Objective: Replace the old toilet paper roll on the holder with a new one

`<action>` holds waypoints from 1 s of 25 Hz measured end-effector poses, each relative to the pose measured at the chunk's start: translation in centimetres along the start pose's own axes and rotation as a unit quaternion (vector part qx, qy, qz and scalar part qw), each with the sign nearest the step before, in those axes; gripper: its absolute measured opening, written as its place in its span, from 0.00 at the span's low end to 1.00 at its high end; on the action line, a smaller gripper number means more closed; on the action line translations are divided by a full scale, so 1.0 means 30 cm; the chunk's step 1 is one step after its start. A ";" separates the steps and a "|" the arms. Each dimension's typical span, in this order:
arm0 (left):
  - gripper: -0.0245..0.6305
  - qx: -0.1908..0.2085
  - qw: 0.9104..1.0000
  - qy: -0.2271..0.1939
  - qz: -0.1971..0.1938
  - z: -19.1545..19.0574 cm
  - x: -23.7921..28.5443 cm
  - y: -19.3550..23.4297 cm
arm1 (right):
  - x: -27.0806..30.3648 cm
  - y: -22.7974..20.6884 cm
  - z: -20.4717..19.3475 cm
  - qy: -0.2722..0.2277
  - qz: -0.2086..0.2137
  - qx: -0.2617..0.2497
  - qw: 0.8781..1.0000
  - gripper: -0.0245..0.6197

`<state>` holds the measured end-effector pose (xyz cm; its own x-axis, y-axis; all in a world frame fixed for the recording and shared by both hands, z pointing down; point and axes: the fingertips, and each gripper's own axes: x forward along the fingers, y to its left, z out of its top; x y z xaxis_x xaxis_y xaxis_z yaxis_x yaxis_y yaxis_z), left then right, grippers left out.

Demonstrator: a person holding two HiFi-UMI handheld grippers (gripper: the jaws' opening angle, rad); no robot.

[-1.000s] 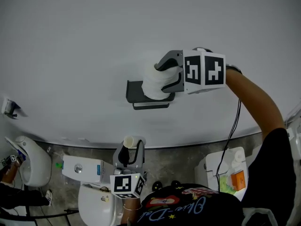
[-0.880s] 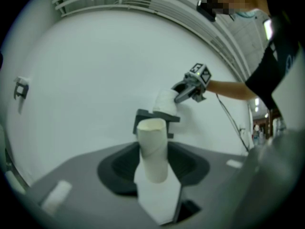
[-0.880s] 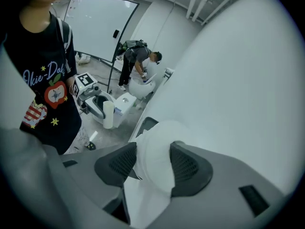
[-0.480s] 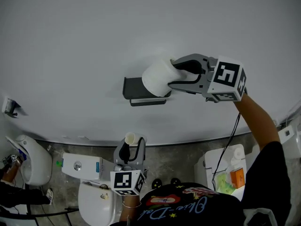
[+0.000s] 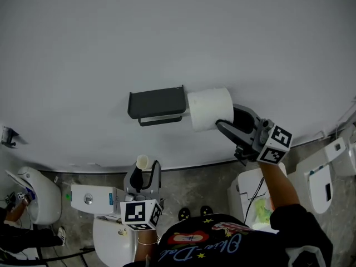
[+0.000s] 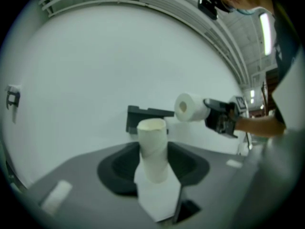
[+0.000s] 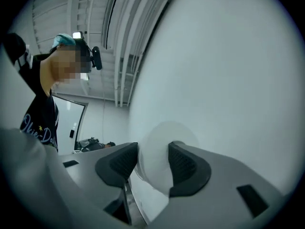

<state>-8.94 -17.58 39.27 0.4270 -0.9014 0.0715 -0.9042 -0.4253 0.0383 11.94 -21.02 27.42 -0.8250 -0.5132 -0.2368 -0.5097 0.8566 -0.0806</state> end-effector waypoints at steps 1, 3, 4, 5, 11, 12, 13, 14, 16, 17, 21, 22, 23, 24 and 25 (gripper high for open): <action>0.31 0.003 1.000 0.002 0.002 0.001 -0.003 0.002 | -0.015 -0.006 -0.047 -0.006 -0.014 0.017 1.000 0.36; 0.31 0.014 1.000 0.006 0.008 0.005 -0.012 0.010 | -0.035 -0.030 -0.137 -0.015 -0.039 0.052 0.998 0.36; 0.31 0.019 1.000 0.008 0.012 0.006 -0.017 0.014 | -0.041 -0.047 -0.177 -0.017 -0.049 0.069 0.996 0.36; 0.31 0.023 1.000 0.010 0.015 0.006 -0.024 0.017 | -0.043 -0.066 -0.213 -0.019 -0.059 0.084 0.995 0.36; 0.31 0.023 0.999 0.013 0.043 0.001 -0.083 0.053 | 0.000 -0.120 -0.347 -0.025 -0.076 0.143 0.987 0.36; 0.31 0.022 0.999 0.014 0.047 -0.001 -0.092 0.061 | 0.014 -0.122 -0.353 -0.027 -0.073 0.148 0.986 0.36; 0.31 0.021 0.998 0.015 0.053 -0.003 -0.101 0.072 | 0.031 -0.122 -0.354 -0.029 -0.069 0.152 0.985 0.36; 0.31 0.020 0.998 0.016 0.059 -0.004 -0.110 0.084 | 0.051 -0.120 -0.352 -0.031 -0.064 0.155 0.985 0.36; 0.31 0.021 0.997 0.016 0.068 -0.003 -0.127 0.104 | 0.094 -0.107 -0.349 -0.027 -0.051 0.154 0.986 0.36; 0.31 0.021 0.997 0.015 0.072 -0.002 -0.134 0.109 | 0.116 -0.097 -0.350 -0.022 -0.043 0.150 0.987 0.36; 0.31 0.017 0.996 0.011 0.085 -0.004 -0.160 0.122 | 0.209 -0.041 -0.373 -0.003 -0.015 0.149 0.989 0.35; 0.31 0.016 0.996 0.010 0.087 -0.004 -0.168 0.128 | 0.234 -0.027 -0.379 0.000 -0.012 0.152 0.988 0.35; 0.31 0.014 0.996 0.009 0.088 -0.004 -0.175 0.134 | 0.259 -0.013 -0.386 0.003 -0.010 0.154 0.988 0.35; 0.31 0.012 0.996 0.008 0.090 -0.004 -0.181 0.140 | 0.283 0.000 -0.394 0.008 -0.008 0.154 0.988 0.35; 0.31 0.011 0.996 0.007 0.091 -0.003 -0.184 0.145 | 0.305 0.010 -0.404 0.013 -0.007 0.154 0.988 0.35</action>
<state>-15.22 -14.44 39.12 0.2569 -0.9624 0.0889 -0.9662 -0.2577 0.0022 1.28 -26.13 36.98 -0.8263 -0.5234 -0.2080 -0.4267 0.8228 -0.3754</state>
